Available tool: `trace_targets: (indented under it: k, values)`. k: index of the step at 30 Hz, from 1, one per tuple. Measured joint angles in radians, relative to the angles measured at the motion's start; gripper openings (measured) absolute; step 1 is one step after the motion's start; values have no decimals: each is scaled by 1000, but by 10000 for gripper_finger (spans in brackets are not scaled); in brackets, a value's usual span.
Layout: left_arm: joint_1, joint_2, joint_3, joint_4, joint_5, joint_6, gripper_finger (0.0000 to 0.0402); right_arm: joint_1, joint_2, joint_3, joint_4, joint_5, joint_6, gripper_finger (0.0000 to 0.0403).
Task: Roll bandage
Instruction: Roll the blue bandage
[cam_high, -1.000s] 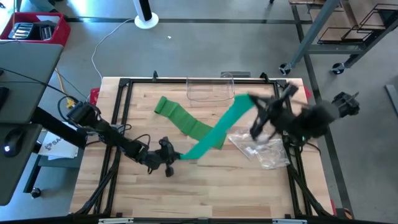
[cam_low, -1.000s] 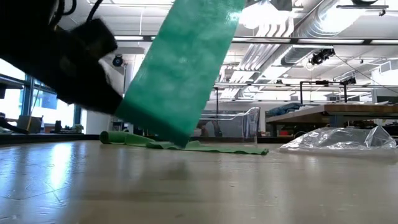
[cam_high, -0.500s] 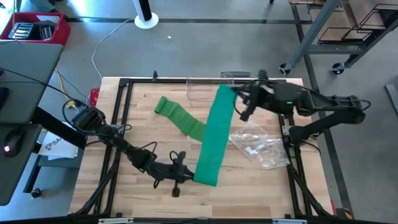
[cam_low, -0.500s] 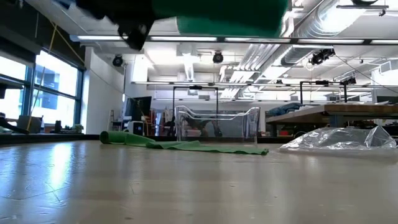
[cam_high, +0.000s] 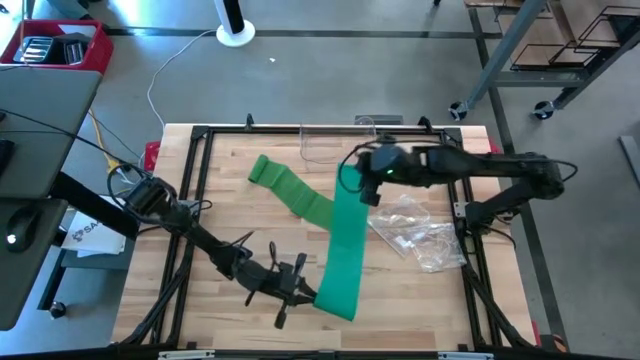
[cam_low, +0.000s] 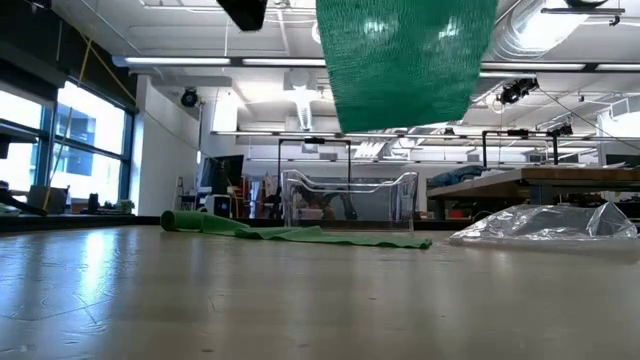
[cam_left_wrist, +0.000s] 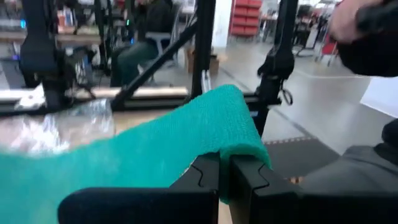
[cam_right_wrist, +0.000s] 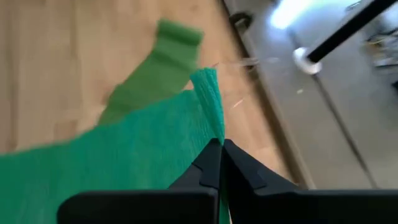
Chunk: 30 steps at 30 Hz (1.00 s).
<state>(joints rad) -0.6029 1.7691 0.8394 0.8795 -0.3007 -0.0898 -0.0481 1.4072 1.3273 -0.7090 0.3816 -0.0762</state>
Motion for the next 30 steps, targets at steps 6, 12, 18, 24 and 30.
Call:
trace_targets:
  k: [6,12,18,24,30]
  values:
    - [-69,-13,0,60,-125,113,0,5,91,0,-17,-158,-2,12]
    - [-135,-46,0,120,-296,230,0,8,120,0,-60,-252,8,86]
    - [-174,-78,0,249,-324,381,0,55,95,0,-130,-248,-15,130]
    - [-183,-89,121,222,-344,544,0,204,49,0,-134,-251,-48,132]
    - [-206,-89,350,-97,-542,734,0,347,13,0,-105,-251,-22,133]
